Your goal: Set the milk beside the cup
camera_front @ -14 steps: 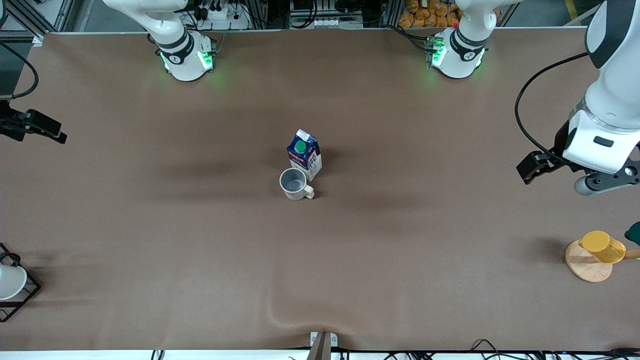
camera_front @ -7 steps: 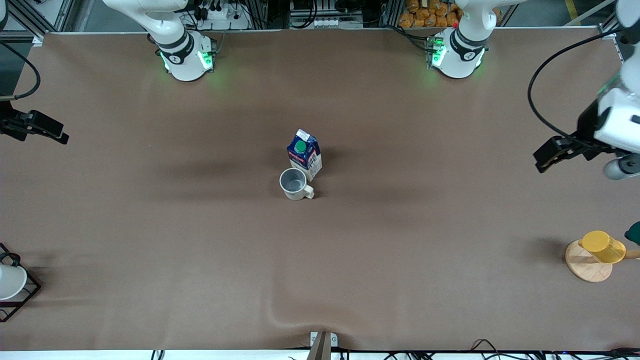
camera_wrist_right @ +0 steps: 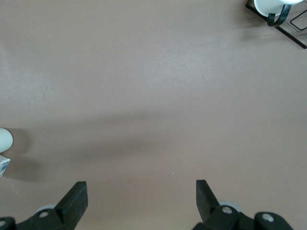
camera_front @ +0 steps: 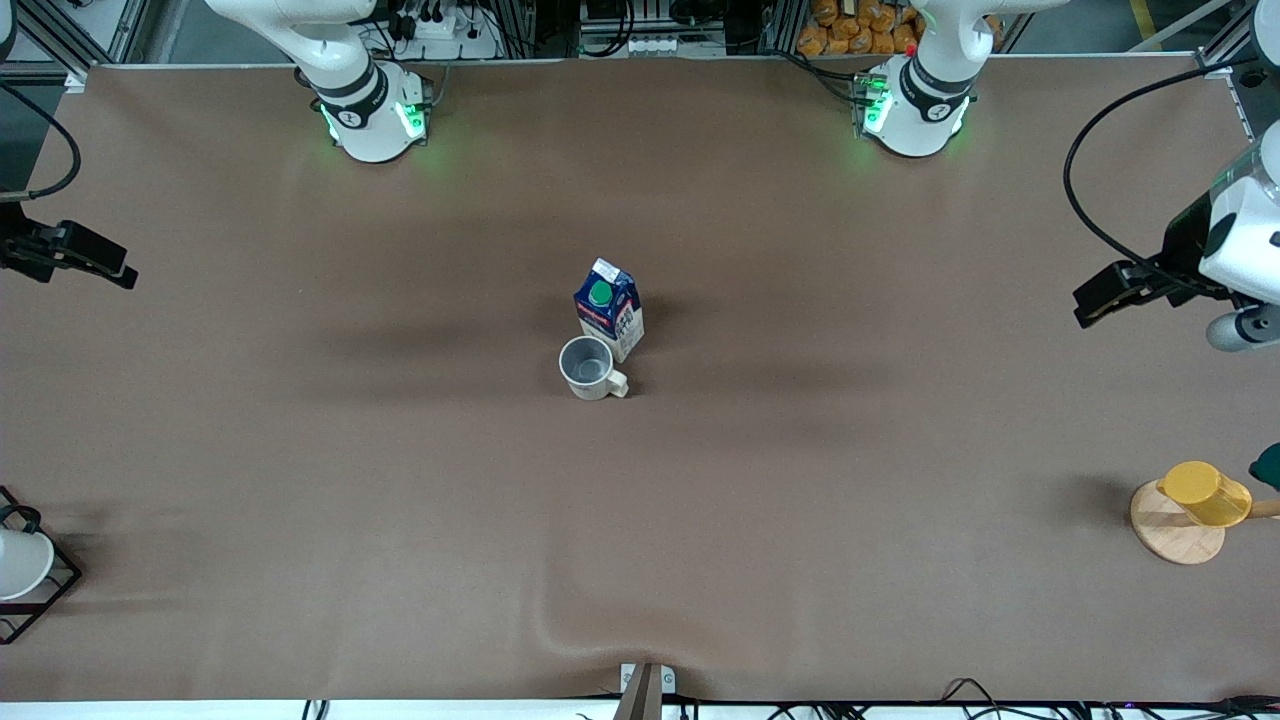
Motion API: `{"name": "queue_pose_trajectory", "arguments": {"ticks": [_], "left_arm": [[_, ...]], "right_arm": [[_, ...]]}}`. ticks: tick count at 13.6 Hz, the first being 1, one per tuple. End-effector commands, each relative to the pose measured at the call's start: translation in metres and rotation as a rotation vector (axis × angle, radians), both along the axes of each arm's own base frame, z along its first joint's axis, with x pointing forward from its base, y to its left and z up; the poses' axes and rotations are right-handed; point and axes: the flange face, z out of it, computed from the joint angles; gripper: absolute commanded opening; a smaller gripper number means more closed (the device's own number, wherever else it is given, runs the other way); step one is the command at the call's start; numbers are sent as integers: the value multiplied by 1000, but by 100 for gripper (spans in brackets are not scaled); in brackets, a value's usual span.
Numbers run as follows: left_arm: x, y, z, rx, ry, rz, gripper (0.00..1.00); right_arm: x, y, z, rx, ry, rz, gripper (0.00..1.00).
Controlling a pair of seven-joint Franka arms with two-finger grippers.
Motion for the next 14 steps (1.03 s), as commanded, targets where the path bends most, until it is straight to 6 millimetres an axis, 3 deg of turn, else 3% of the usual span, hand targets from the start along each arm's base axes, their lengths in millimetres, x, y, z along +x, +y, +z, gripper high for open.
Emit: {"name": "queue_pose_trajectory", "arguments": {"ticks": [1, 2, 6, 14], "left_arm": [[-29, 23, 7, -78, 24, -55, 100], [-29, 35, 8, -124, 23, -33, 100], [-48, 11, 0, -115, 44, -88, 100], [-53, 3, 6, -81, 40, -155, 100]], "right_arm": [[4, 3, 3, 12, -6, -16, 100], [4, 3, 3, 12, -6, -16, 100], [4, 2, 3, 12, -6, -18, 100], [5, 3, 7, 12, -17, -18, 100]]}}
